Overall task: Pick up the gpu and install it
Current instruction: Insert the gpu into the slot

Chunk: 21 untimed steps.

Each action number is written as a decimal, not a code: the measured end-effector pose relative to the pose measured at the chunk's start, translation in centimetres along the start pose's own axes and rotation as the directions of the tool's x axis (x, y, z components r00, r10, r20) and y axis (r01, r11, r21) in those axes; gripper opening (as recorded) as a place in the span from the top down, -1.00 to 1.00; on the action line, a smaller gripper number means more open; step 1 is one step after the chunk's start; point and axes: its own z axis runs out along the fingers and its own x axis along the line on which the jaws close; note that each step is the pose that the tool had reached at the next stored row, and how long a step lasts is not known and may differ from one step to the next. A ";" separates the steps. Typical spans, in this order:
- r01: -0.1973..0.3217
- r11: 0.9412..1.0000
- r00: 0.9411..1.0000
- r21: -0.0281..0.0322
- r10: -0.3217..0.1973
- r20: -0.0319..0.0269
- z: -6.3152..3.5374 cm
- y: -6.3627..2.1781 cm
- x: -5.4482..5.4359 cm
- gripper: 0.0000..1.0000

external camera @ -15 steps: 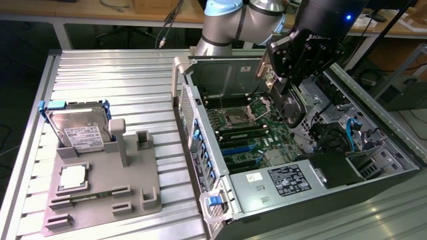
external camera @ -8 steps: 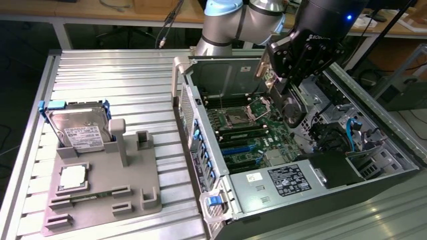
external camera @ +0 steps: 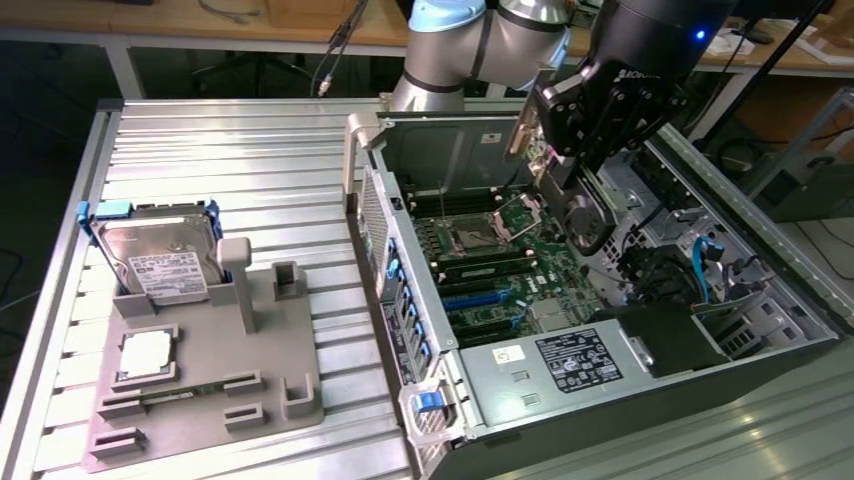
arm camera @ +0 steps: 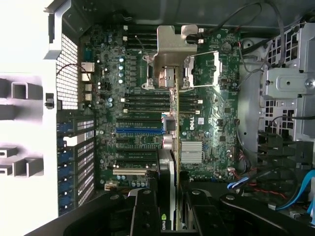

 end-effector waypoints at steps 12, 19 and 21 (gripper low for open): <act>0.044 0.999 0.999 -0.002 -0.044 -0.001 0.00 0.00 0.0 0.46; 0.072 0.997 0.997 -0.003 -0.072 -0.001 0.00 0.00 0.0 0.46; 0.080 0.997 0.997 -0.003 -0.080 -0.001 0.00 0.00 0.0 0.46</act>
